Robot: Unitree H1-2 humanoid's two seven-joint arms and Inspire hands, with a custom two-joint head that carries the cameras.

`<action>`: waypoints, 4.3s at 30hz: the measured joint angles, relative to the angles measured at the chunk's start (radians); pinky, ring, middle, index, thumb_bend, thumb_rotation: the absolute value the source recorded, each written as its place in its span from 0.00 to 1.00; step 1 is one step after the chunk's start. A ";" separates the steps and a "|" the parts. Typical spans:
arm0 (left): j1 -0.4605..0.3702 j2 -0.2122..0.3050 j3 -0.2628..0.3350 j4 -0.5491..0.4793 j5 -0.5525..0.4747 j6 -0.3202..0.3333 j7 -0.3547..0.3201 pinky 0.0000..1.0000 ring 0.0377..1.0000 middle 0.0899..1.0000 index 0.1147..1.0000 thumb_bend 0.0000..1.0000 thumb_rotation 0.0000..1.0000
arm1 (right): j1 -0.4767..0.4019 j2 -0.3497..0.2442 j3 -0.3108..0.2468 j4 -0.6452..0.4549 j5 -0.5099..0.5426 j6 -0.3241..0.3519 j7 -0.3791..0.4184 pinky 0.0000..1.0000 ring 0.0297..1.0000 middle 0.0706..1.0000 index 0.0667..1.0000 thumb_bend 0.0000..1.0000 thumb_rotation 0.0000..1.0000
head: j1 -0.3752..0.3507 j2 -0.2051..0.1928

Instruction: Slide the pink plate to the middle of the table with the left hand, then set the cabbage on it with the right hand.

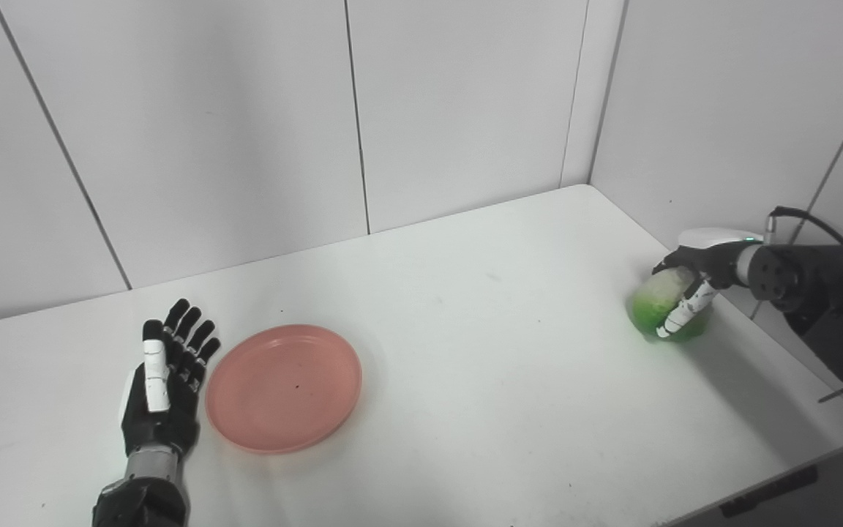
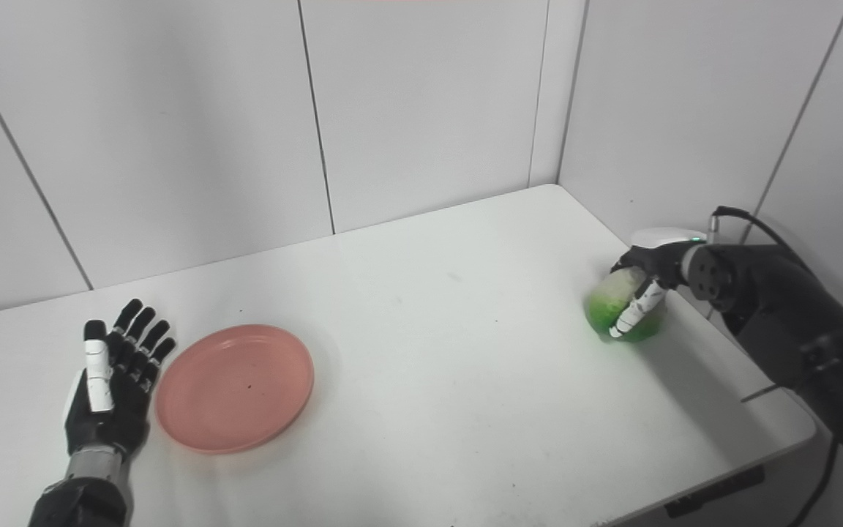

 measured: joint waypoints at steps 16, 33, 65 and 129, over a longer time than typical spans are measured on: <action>0.006 -0.007 -0.002 -0.008 0.001 0.002 0.007 0.93 0.91 0.93 0.86 1.00 0.84 | 0.048 0.065 -0.029 0.131 0.093 -0.205 -0.370 0.46 0.52 0.59 0.50 0.57 0.15 | 0.025 0.006; 0.015 -0.012 -0.002 -0.023 0.000 0.007 0.020 0.92 0.91 0.93 0.86 0.96 0.85 | 0.017 0.050 0.025 0.065 0.103 -0.208 -0.278 0.26 0.29 0.35 0.45 0.51 0.12 | 0.035 0.005; 0.019 -0.041 -0.013 -0.034 0.038 -0.003 0.047 0.83 0.88 0.92 0.85 0.98 0.84 | -0.384 0.189 0.143 -0.370 0.148 -0.147 0.154 0.29 0.33 0.43 0.47 0.52 0.00 | 0.118 0.006; 0.009 -0.186 -0.055 0.007 0.090 -0.075 0.176 0.96 0.90 0.94 0.80 0.96 0.84 | -0.316 0.589 0.259 0.033 0.104 -0.458 -0.133 0.29 0.34 0.42 0.47 0.53 0.00 | 0.551 0.020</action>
